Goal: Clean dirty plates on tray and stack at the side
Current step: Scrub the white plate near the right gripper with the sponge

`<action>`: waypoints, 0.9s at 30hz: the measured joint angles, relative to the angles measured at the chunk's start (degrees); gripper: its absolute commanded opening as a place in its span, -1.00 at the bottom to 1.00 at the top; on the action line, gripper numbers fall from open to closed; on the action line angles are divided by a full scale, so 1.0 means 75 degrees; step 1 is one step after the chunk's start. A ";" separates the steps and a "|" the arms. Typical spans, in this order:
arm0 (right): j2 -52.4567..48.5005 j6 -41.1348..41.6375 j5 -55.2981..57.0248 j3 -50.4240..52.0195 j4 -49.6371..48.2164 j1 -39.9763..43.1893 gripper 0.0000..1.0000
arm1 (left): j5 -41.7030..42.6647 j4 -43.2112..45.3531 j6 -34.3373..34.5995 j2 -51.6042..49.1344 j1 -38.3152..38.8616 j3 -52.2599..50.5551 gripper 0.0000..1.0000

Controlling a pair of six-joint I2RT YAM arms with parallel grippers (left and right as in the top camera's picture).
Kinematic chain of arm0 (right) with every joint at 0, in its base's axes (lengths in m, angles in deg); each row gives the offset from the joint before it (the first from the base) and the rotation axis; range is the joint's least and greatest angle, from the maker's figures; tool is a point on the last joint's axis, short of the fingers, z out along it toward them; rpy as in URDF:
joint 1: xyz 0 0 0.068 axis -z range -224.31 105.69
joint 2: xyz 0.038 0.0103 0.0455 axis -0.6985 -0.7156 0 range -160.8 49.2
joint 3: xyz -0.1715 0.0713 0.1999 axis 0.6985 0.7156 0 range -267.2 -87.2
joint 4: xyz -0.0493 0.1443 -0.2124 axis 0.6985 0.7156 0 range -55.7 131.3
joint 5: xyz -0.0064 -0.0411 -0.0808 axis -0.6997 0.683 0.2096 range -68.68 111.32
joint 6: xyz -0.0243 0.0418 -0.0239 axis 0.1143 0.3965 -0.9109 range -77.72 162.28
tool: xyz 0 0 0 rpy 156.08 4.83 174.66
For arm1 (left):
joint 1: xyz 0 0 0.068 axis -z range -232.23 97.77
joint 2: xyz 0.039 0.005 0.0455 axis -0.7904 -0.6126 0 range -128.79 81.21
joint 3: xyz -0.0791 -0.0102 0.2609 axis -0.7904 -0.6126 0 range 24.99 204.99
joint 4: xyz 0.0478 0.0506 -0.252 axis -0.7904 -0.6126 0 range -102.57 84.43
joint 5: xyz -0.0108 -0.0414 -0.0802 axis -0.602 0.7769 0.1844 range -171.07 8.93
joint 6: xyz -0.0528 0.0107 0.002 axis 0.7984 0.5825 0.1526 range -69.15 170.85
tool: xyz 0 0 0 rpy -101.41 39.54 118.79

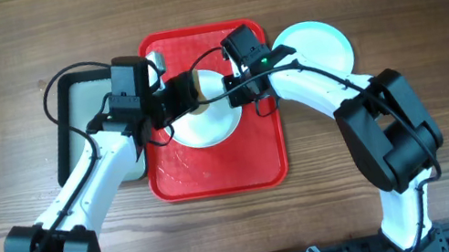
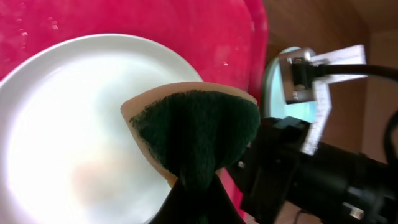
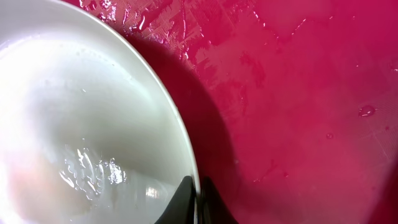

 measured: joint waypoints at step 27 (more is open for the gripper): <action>0.0000 0.0003 0.0000 0.0000 0.0000 0.0000 -0.91 | 0.1000 0.1559 0.0003 -0.1871 0.0341 -0.0015 -0.92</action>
